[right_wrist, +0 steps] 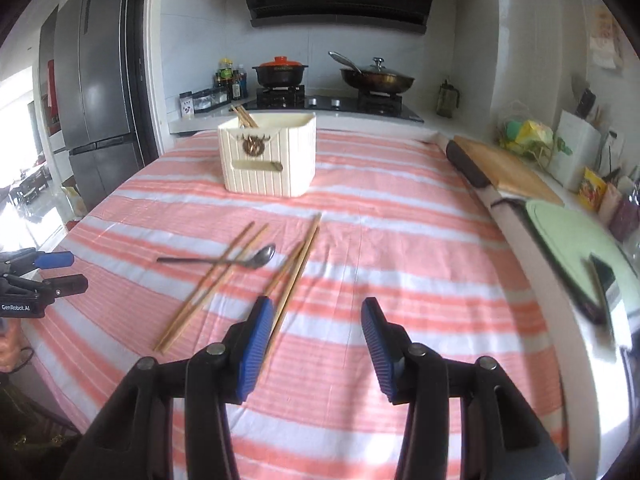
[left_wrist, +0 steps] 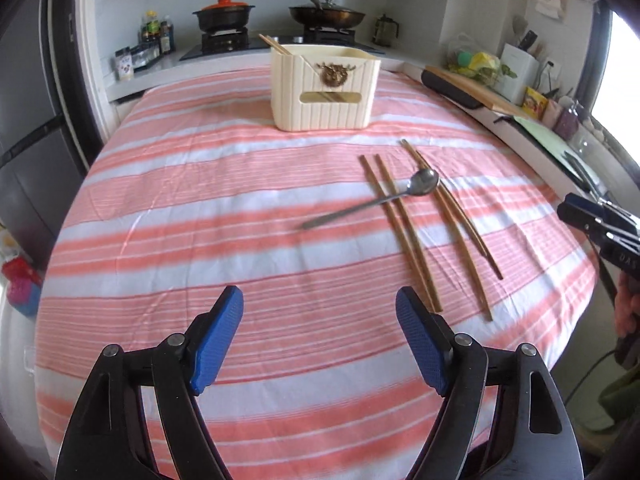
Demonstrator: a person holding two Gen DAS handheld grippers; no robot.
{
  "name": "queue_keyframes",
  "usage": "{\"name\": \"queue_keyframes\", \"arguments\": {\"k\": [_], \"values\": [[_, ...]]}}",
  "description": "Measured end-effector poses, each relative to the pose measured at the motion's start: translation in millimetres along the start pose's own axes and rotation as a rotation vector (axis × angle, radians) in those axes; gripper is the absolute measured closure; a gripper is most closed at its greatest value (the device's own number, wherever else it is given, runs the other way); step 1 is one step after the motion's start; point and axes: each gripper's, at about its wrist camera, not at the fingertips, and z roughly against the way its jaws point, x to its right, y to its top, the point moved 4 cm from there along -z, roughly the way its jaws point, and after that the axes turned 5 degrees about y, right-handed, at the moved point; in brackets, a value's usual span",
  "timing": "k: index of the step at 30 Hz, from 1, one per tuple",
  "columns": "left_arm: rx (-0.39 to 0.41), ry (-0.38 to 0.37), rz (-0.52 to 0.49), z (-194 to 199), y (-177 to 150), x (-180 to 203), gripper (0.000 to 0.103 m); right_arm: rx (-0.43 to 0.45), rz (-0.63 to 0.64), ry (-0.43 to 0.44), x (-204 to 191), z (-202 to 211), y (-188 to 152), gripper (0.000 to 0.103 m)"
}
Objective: Organize utensils
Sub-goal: 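Withdraw both grippers from the holder back over the utensils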
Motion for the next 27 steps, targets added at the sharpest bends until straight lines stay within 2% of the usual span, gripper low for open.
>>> {"name": "queue_keyframes", "arguments": {"k": [4,10,14,21,27], "values": [[0.022,-0.010,-0.078,-2,6,13,0.023,-0.040,-0.036,0.015,-4,-4,-27,0.056],[0.029,-0.078,-0.168,-11,21,30,0.023,-0.022,0.001,-0.016,-7,4,-29,0.056],[0.030,-0.067,-0.266,-20,26,43,0.023,-0.033,-0.029,0.011,-6,2,-31,0.056],[0.007,-0.105,-0.317,-33,32,52,0.023,-0.097,-0.082,0.029,-1,-11,-48,0.056],[0.011,-0.166,-0.521,-49,52,88,0.023,-0.116,-0.154,0.050,9,-18,-52,0.056]]}}
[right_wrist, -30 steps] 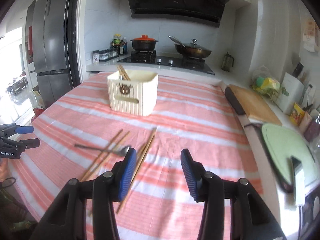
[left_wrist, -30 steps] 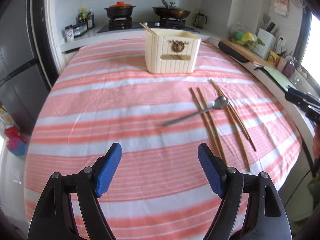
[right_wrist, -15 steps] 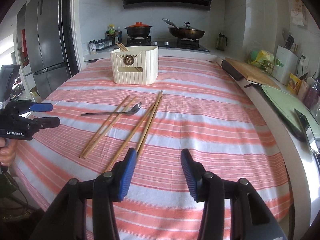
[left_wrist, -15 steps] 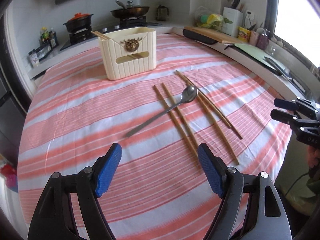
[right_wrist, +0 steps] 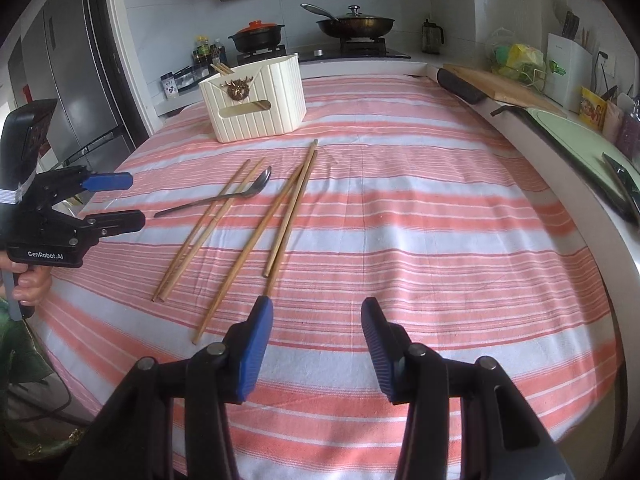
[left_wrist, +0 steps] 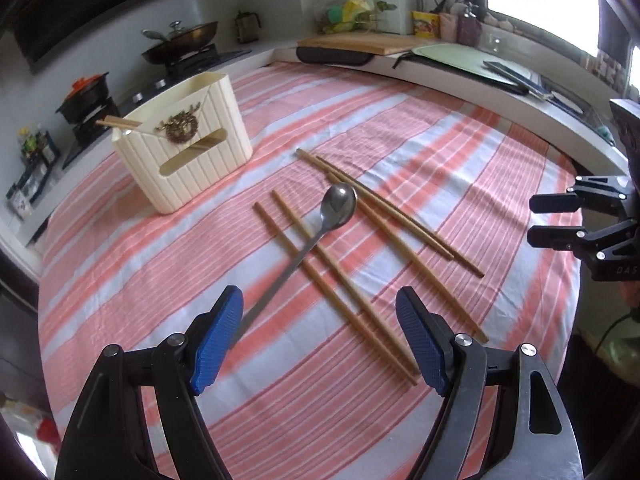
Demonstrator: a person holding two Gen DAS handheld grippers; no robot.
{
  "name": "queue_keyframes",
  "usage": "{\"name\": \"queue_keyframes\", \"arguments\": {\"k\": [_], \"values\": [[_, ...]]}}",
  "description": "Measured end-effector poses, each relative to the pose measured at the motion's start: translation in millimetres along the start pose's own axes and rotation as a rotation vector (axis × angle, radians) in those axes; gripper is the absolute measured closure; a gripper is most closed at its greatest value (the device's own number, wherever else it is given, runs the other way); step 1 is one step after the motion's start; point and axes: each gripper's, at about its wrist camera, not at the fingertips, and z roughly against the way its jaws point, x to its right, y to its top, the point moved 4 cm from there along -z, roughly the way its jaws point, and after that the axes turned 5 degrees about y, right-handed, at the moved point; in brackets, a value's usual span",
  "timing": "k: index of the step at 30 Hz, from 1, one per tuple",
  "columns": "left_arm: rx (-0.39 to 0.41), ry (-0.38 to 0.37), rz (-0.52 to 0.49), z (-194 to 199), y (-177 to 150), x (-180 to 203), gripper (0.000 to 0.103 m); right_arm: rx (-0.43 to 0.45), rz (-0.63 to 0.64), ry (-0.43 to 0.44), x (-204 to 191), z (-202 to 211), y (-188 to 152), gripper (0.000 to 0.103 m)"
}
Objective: Organize utensils
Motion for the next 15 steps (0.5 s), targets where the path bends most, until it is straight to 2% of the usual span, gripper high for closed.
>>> {"name": "queue_keyframes", "arguments": {"k": [4,8,12,15], "values": [[-0.041,-0.045,-0.123,-29,21,12,0.023,-0.001,-0.007,0.003,0,0,1,0.056],[-0.073,-0.084,-0.180,-61,39,18,0.023,-0.009,-0.023,0.005,2,1,-2,0.056],[-0.072,-0.106,-0.248,-86,53,25,0.023,-0.023,-0.048,-0.005,9,0,-6,0.056],[-0.093,-0.161,-0.290,-102,59,31,0.024,-0.026,-0.070,-0.014,16,-1,-6,0.056]]}}
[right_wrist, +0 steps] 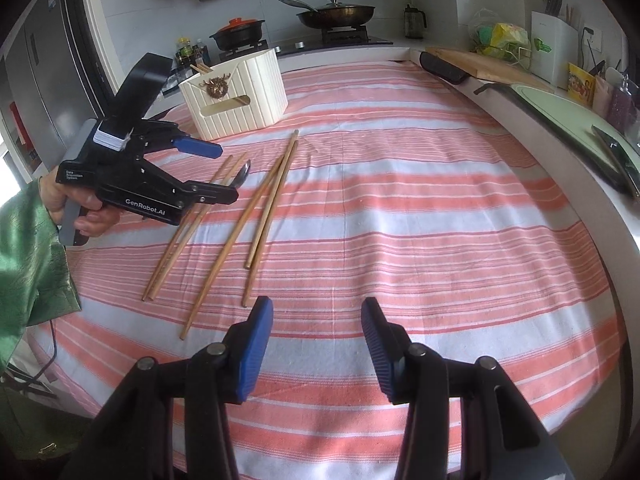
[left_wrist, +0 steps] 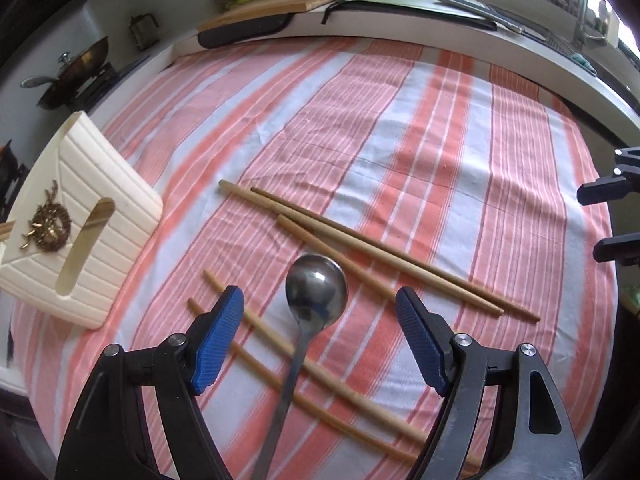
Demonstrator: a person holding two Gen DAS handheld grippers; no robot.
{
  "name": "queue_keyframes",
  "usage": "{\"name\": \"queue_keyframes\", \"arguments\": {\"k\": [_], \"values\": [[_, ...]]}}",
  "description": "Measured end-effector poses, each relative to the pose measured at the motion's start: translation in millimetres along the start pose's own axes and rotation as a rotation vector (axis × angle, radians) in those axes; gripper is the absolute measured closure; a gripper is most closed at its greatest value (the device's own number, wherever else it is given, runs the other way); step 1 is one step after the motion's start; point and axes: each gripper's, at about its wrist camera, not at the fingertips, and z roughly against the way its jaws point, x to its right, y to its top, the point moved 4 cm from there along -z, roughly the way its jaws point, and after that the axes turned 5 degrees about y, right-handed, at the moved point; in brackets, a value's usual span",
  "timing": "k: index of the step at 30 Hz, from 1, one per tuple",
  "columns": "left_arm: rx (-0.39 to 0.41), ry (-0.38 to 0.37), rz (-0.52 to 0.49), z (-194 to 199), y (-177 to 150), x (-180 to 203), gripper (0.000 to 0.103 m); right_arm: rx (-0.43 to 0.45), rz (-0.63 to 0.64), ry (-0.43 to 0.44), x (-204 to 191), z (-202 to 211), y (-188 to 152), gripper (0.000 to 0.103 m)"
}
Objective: Organize utensils
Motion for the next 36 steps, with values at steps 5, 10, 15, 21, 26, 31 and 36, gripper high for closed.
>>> {"name": "queue_keyframes", "arguments": {"k": [5,10,15,21,26,31,36], "values": [[-0.013,-0.075,-0.007,-13,6,-7,0.035,0.011,-0.029,-0.006,7,1,4,0.056],[-0.018,-0.203,0.055,-18,4,-17,0.066,0.014,-0.038,-0.007,9,0,6,0.056],[0.005,-0.210,0.128,-15,-2,-23,0.067,0.014,-0.044,-0.008,9,0,7,0.056],[0.008,-0.062,0.270,15,-20,-49,0.067,-0.009,-0.029,0.007,9,-13,18,0.056],[-0.113,0.146,0.575,29,-75,-102,0.067,-0.090,-0.060,0.088,2,-59,40,0.056],[-0.178,0.288,0.894,39,-135,-144,0.067,-0.110,-0.041,0.142,-16,-98,74,0.071],[-0.203,0.303,1.083,36,-166,-169,0.067,-0.157,0.043,0.075,-31,-127,85,0.090]]}}
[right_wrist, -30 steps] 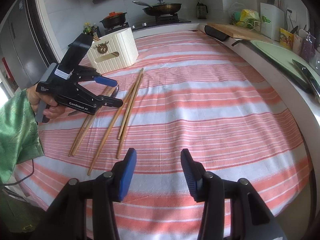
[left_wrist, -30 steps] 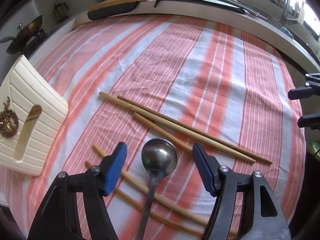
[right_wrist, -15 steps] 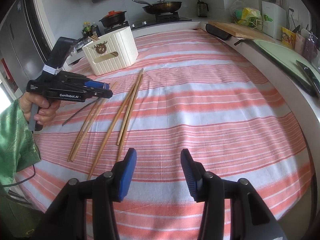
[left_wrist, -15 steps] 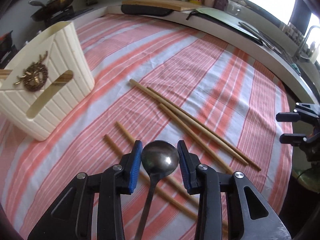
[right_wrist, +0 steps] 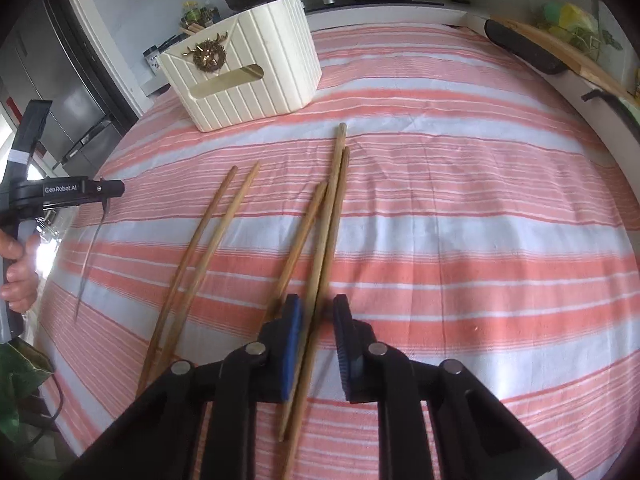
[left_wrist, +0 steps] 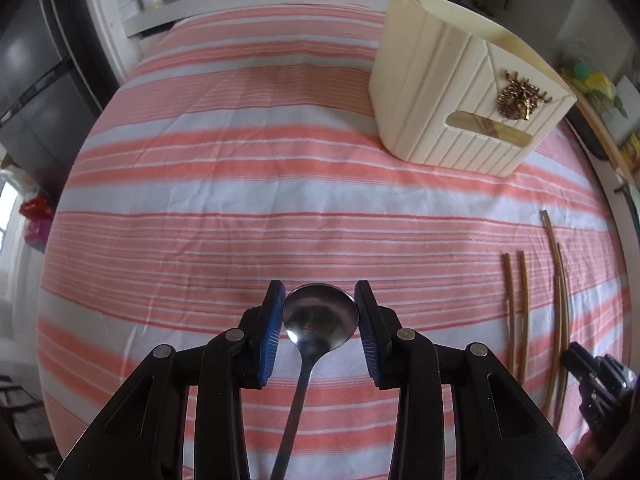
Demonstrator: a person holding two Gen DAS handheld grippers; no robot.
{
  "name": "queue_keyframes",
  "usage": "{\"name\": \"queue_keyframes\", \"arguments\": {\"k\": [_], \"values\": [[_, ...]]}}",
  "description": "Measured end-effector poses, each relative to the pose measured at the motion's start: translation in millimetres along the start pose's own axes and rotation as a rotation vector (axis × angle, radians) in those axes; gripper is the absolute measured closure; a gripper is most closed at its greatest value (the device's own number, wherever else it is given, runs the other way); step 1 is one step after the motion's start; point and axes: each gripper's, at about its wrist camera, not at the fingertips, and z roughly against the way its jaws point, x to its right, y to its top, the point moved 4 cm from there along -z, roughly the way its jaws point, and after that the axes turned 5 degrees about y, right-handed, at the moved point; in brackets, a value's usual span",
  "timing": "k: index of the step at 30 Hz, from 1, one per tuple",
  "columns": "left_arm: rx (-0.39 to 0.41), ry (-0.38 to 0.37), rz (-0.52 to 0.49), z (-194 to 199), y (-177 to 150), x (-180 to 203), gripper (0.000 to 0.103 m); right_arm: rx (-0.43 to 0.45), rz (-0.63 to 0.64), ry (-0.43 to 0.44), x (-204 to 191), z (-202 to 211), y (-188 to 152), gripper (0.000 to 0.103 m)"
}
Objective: Organize utensils
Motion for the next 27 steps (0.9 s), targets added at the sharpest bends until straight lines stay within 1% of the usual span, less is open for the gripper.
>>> {"name": "queue_keyframes", "arguments": {"k": [2,4,5,6,7,9,10,12,14,16,18,19,21,24,25,27], "values": [[-0.018,-0.010,0.026,-6,0,-5,0.066,-0.029,0.015,-0.036,-1,0,-1,0.090],[-0.026,-0.003,0.019,-11,-2,-9,0.065,-0.065,0.023,-0.075,1,3,-4,0.090],[-0.025,0.000,0.014,-12,-3,-11,0.061,-0.083,0.028,-0.083,3,5,-6,0.090],[-0.025,-0.001,0.011,-12,-3,-12,0.058,-0.099,0.025,-0.080,5,9,-8,0.088],[-0.022,-0.012,0.012,-11,-3,-14,0.055,-0.102,0.014,-0.055,6,14,-10,0.084],[-0.019,-0.038,0.011,-7,-3,-18,0.052,-0.068,-0.028,0.003,12,27,-9,0.083],[-0.011,-0.053,0.005,-2,-3,-19,0.049,-0.053,-0.048,0.015,16,32,-7,0.083],[0.013,-0.067,-0.020,9,-4,-25,0.042,-0.019,-0.072,0.014,24,39,-2,0.083],[0.034,-0.069,-0.046,21,-6,-29,0.036,-0.022,-0.076,0.017,29,40,0,0.081],[0.045,-0.086,-0.062,30,-12,-38,0.035,-0.038,-0.073,0.052,28,35,0,0.083],[0.046,-0.102,-0.064,37,-23,-47,0.032,-0.057,-0.050,0.061,23,27,-1,0.084],[0.046,-0.103,-0.063,38,-29,-53,0.031,-0.065,-0.031,0.050,21,23,-2,0.084],[0.045,-0.092,-0.063,40,-45,-61,0.031,-0.087,0.005,-0.009,18,13,-5,0.090],[0.048,-0.094,-0.063,44,-62,-67,0.031,-0.066,-0.003,-0.022,21,14,-4,0.090],[0.049,-0.097,-0.068,43,-67,-67,0.031,-0.065,-0.019,-0.010,23,14,-5,0.090],[0.055,-0.098,-0.080,43,-73,-65,0.031,-0.056,-0.071,0.056,26,16,-5,0.090]]}}
